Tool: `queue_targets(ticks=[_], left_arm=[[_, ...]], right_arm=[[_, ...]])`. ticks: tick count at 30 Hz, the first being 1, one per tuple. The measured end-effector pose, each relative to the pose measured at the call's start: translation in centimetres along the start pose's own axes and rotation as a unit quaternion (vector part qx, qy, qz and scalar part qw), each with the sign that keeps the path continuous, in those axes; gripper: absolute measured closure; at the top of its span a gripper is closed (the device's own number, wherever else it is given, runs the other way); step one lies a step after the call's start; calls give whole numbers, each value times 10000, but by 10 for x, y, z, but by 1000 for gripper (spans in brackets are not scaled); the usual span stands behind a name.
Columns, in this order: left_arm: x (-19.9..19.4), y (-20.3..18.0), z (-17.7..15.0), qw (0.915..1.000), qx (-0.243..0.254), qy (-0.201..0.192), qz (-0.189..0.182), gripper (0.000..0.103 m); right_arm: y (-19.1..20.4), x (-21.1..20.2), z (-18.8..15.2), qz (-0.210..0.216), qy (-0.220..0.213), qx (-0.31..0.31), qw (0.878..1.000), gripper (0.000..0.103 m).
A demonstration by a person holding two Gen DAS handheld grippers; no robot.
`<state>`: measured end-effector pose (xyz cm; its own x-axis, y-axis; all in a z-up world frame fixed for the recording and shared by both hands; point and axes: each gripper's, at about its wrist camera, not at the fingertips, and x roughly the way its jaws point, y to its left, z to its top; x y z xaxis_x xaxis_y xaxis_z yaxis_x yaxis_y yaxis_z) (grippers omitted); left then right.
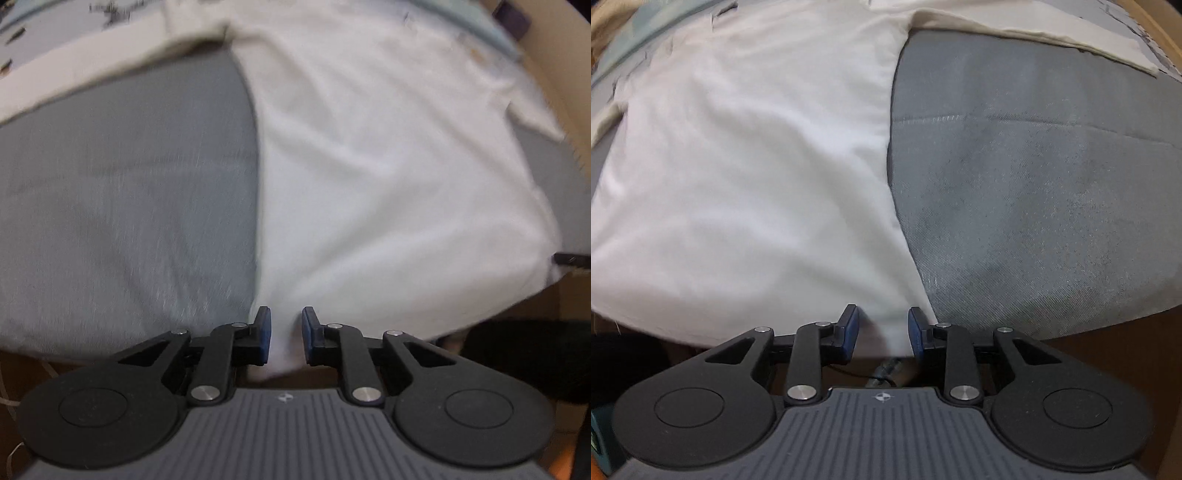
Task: Fold small clothes
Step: 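Lift both open grippers away from the flattened white shirt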
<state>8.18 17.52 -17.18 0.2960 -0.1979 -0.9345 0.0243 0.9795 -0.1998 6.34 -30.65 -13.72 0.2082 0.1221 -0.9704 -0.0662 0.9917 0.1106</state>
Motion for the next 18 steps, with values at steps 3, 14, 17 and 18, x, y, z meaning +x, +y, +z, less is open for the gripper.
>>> queue_targets(ticks=[3,14,17,18], left_arm=[[9,0,0,9997,36,229,93,82],[-17,7,11,9970,-237,-665,327,76],[-29,5,19,9919,-394,-1119,446,69],[-33,-1,25,9903,-412,-1236,474,65]], right_arm=[[-3,-10,2,109,-269,100,9995,71],[0,-61,15,-356,-1498,314,9876,71],[-1,-90,32,-380,-2071,246,9773,71],[-2,-93,43,-353,-2286,173,9727,71]])
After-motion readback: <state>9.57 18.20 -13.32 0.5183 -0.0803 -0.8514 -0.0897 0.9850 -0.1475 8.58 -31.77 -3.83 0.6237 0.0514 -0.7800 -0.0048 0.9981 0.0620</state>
